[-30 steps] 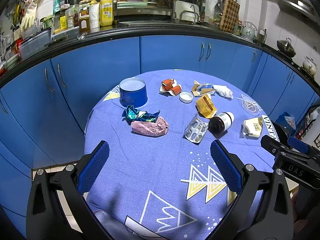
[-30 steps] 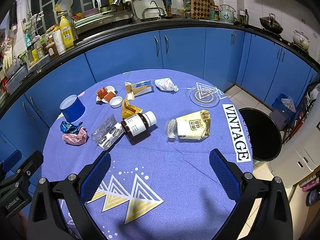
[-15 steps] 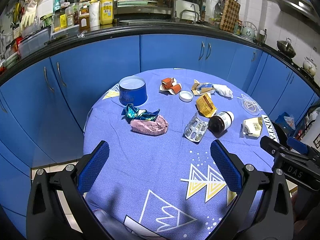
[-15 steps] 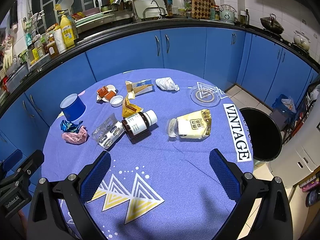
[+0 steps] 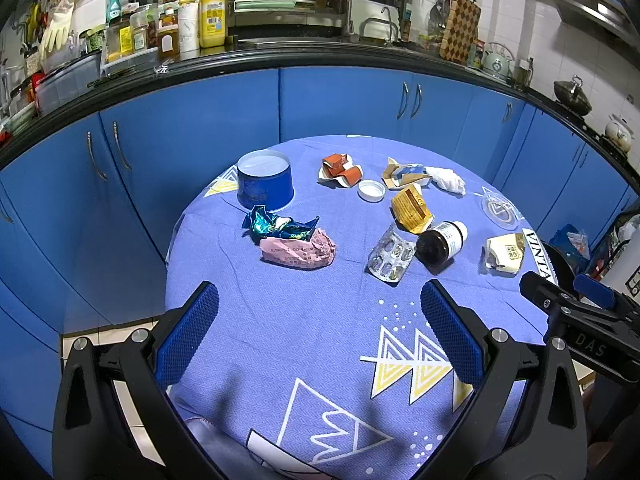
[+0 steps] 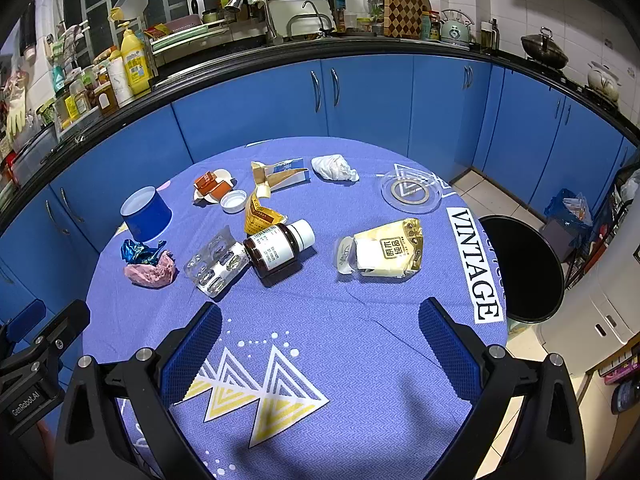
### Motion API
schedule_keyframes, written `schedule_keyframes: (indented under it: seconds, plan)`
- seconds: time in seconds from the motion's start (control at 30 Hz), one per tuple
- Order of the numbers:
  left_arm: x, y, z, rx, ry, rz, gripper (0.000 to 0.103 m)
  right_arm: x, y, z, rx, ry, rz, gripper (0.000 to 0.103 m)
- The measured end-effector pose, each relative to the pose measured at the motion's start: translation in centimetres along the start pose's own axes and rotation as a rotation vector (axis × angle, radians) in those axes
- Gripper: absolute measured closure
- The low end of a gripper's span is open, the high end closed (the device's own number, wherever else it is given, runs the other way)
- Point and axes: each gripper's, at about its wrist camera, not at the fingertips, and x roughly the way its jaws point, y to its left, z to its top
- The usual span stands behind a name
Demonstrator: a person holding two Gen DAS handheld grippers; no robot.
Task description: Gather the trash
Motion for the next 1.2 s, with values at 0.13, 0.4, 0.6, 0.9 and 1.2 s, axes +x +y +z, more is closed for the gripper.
schedule_keyframes:
  seconds: [0.13, 0.4, 0.6, 0.9, 1.2]
  plan:
    - [-0.02, 0.02, 0.07, -0.002, 0.0, 0.001, 0.003, -0.01, 0.02, -0.02, 0.0, 0.0, 0.0, 0.007]
    - [0.03, 0.05, 0.01, -0.012, -0.003, 0.012, 0.003, 0.02, 0.06, -0.02, -0.001, 0.0, -0.002, 0.007]
    - [-0.11, -0.05, 0.07, -0.005, -0.001, 0.0, 0.003, 0.02, 0.04, -0.02, -0.001, 0.001, 0.0, 0.007]
    - [0.0, 0.38, 0.23, -0.019, 0.013, -0.011, 0.003, 0.0, 0.07, 0.03, -0.001, 0.001, -0.001, 0.007]
    - [0.0, 0.45, 0.3, -0.016, 0.015, -0.018, 0.003, -0.03, 0.08, 0.07, -0.001, 0.0, -0.001, 0.007]
